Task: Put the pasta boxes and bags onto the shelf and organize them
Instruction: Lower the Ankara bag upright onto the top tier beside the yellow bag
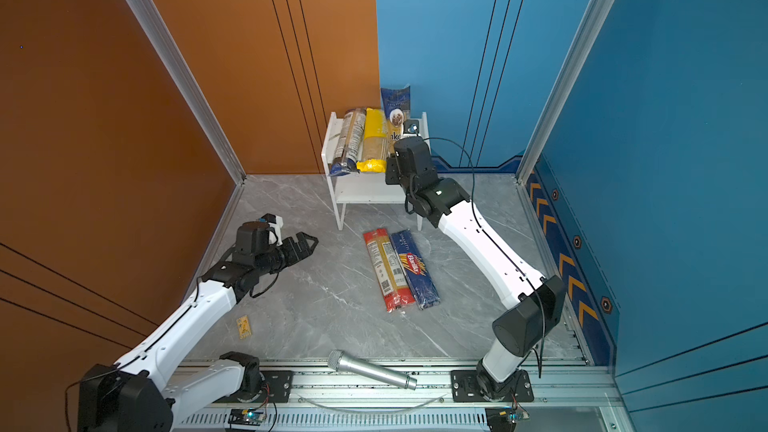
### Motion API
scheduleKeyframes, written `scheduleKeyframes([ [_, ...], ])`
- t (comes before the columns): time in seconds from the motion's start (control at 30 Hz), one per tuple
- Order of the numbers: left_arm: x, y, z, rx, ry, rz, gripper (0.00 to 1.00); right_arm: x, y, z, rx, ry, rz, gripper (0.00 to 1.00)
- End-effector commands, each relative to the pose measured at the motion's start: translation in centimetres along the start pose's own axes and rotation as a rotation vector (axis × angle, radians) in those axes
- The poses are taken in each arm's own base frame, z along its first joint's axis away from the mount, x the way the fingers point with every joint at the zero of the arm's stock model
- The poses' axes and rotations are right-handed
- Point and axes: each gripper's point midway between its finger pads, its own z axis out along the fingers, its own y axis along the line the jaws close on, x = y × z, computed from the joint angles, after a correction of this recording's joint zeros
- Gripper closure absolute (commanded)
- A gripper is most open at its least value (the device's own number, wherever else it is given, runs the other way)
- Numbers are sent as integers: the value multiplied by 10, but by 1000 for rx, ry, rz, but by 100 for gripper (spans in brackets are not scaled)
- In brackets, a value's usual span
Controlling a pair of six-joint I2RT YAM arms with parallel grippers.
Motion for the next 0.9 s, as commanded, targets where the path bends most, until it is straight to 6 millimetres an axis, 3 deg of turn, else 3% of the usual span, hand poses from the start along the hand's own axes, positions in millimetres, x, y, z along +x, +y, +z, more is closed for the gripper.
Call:
scheduleKeyframes([
  [0.0, -1, 4, -2, -17, -7, 9, 2, -80, 3, -26, -28, -263, 98, 100],
  [0.87, -1, 6, -3, -22, -9, 6, 2, -73, -16, 4, -12, -238, 164, 100],
])
